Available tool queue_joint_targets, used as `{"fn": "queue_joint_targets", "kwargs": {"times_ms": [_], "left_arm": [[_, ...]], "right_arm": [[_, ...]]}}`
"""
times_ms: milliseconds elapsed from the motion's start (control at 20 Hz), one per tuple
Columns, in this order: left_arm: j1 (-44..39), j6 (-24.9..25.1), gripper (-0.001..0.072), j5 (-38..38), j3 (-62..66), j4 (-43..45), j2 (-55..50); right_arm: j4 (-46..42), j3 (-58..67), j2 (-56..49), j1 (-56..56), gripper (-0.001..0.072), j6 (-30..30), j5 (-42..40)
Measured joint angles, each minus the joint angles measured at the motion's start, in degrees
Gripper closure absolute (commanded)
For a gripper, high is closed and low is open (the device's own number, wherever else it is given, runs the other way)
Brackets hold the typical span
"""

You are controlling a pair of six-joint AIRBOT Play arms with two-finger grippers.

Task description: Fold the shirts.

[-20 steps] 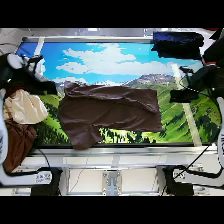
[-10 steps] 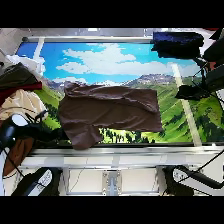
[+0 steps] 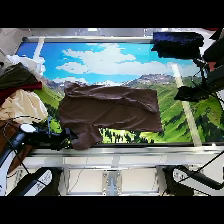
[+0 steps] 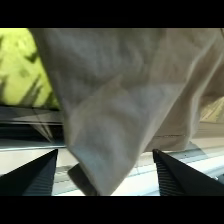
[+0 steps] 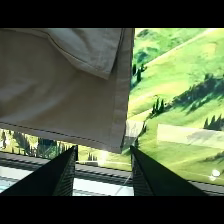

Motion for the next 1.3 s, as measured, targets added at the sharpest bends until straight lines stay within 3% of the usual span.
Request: {"fn": "queue_joint_targets", "kwargs": {"times_ms": [100,150,400,600,1050,1150,1200,1300], "left_arm": [[-1.4,0.9,0.0522,1.2,-0.2,-1.3,-1.6],[-2.0,1.6,0.0706,1.5,-0.2,-2.5,-2.0],[-3.2,7.8,0.0698,2.9,-0.3,-8.9,-2.9],[-3.4,9.6,0.0698,3.0,-0.3,-11.0,-3.1],[-3.5,10.6,0.0698,2.9,-0.3,-12.0,-3.1],[-3.5,10.7,0.0698,2.8,-0.2,-12.1,-3.1],[-3.5,10.7,0.0698,2.8,-0.2,-12.1,-3.1],[-3.5,10.7,0.0698,2.7,-0.3,-12.1,-3.1]], "right_arm": [[0.0,0.0,0.0,0.0,0.0326,0.1,-0.4],[0.0,0.0,0.1,0.0,0.0326,0.1,-0.6],[-7.4,0.0,4.4,-0.3,0.0325,-1.5,-2.6],[-15.0,-4.2,9.7,-5.0,0.0335,-2.1,-2.6],[8.7,-42.6,10.5,-14.1,0.0405,-6.0,9.2],[14.0,-47.8,10.0,-14.4,0.0374,-7.5,12.8],[16.6,-49.6,9.9,-14.5,0.032,-8.1,14.4],[20.2,-51.8,9.6,-14.7,0.0302,-8.3,18.3]]}}
